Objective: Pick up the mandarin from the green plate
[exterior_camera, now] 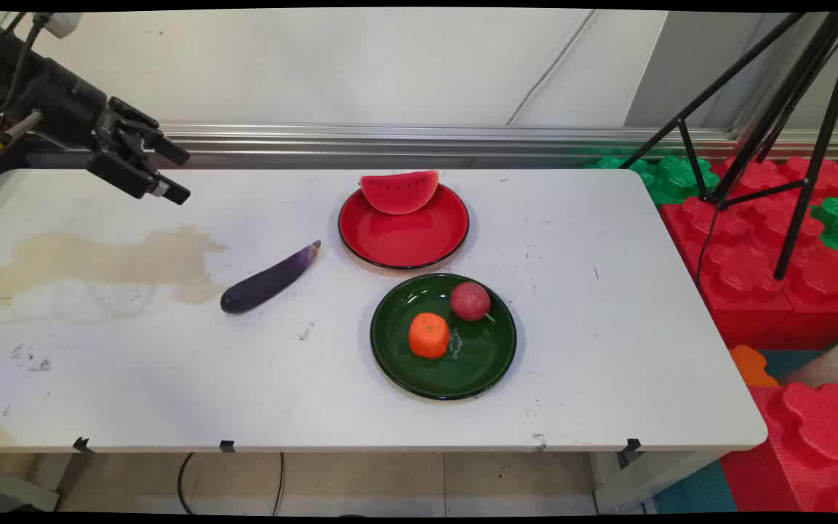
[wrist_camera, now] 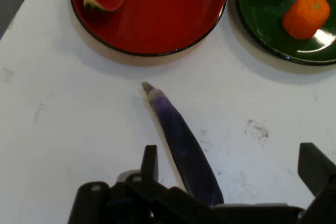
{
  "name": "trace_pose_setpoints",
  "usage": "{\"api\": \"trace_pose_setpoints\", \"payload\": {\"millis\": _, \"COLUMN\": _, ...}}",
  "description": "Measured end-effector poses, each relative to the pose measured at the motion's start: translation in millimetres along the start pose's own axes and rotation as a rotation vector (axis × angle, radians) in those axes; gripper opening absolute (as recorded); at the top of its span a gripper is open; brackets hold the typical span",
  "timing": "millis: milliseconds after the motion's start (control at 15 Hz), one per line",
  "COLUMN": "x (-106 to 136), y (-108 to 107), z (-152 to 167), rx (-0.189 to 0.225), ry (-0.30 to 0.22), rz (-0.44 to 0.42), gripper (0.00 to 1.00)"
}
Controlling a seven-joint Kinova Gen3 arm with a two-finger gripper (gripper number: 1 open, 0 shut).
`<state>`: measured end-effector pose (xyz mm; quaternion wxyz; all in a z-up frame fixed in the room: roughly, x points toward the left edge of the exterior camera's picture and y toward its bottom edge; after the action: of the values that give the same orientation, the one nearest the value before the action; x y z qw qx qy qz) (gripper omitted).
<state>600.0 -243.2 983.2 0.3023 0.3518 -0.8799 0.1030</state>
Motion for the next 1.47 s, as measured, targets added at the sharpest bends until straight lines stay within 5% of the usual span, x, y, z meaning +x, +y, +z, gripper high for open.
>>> {"api": "trace_pose_setpoints", "payload": {"millis": 667, "x": 29, "y": 22, "z": 30, "rx": -0.075, "ry": 0.016, "rz": 0.107, "gripper": 1.00}}
{"api": "trace_pose_setpoints", "payload": {"millis": 1467, "x": 74, "y": 74, "z": 113, "rx": -0.184, "ry": 0.011, "rz": 0.229, "gripper": 1.00}}
